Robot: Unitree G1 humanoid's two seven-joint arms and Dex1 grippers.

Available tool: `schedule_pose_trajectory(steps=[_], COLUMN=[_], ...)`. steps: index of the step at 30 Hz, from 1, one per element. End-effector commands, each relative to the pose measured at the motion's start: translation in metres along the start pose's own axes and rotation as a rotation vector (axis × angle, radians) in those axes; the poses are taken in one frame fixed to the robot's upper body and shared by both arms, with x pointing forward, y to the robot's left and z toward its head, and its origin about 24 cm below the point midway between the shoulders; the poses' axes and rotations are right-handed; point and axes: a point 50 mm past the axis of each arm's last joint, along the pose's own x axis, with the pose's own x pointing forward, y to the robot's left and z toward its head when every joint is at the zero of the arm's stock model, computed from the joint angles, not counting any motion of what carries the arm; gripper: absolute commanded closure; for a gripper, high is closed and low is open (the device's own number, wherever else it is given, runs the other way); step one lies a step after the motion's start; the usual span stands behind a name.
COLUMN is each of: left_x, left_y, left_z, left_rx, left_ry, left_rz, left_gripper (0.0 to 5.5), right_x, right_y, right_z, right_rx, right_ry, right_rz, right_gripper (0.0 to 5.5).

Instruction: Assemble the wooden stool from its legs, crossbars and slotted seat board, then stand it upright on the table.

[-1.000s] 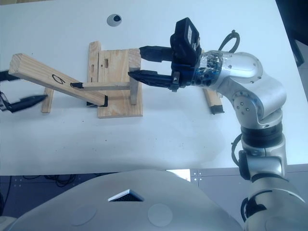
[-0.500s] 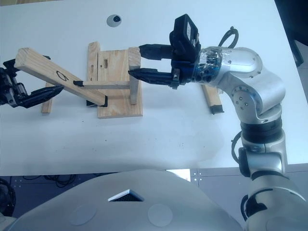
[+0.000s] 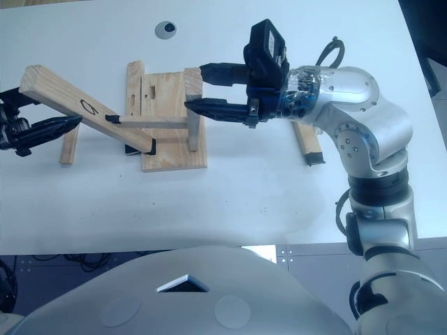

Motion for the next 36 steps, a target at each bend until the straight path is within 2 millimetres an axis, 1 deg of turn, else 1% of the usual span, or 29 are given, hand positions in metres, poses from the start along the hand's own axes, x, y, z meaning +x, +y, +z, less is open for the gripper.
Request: schedule_pose_trajectory(steps=[1, 6, 9, 13, 15, 18, 21, 22, 24, 28, 31, 33, 36], left_x=[0.003, 0.010, 0.009, 0.004, 0.006, 0.015, 0.029, 0.034, 0.045, 0.068, 0.082, 0.087, 0.091], left_y=[0.000, -0.005, -0.010, -0.020, -0.029, -0.039, -0.046, -0.048, -0.050, -0.054, -0.070, -0.075, -0.074], left_z=[0.009, 0.009, -0.002, -0.025, -0.038, -0.060, -0.085, -0.091, -0.093, -0.084, -0.081, -0.082, -0.077], left_rx=[0.025, 0.013, -0.023, -0.124, -0.166, -0.184, -0.217, -0.227, -0.234, -0.210, -0.208, -0.213, -0.200], left_ry=[-0.006, 0.000, 0.034, 0.082, 0.110, 0.193, 0.261, 0.266, 0.243, 0.195, 0.176, 0.171, 0.152], left_rz=[-0.017, -0.046, -0.055, -0.066, -0.065, -0.045, -0.043, -0.048, -0.064, -0.134, -0.207, -0.224, -0.222], left_gripper=[3.31, 3.33, 3.33, 3.37, 3.38, 3.39, 3.41, 3.41, 3.41, 3.41, 3.41, 3.41, 3.41], right_x=[0.000, 0.000, 0.001, 0.001, 0.001, 0.001, 0.003, 0.005, 0.010, 0.025, 0.031, 0.033, 0.033], right_y=[-0.002, -0.002, -0.002, -0.001, 0.000, 0.003, 0.006, 0.008, 0.012, 0.017, 0.020, 0.021, 0.020], right_z=[-0.013, -0.013, -0.013, -0.013, -0.014, -0.021, -0.034, -0.038, -0.043, -0.045, -0.048, -0.049, -0.046], right_rx=[0.048, 0.047, 0.047, 0.051, 0.055, 0.063, 0.073, 0.072, 0.053, -0.012, -0.039, -0.044, -0.053], right_ry=[0.064, 0.064, 0.063, 0.064, 0.069, 0.093, 0.144, 0.163, 0.195, 0.232, 0.252, 0.259, 0.258], right_rz=[-0.019, -0.022, -0.018, -0.013, -0.011, 0.001, 0.020, 0.036, 0.080, 0.165, 0.198, 0.212, 0.210], right_gripper=[3.38, 3.38, 3.38, 3.38, 3.38, 3.38, 3.38, 3.38, 3.38, 3.38, 3.38, 3.38, 3.38])
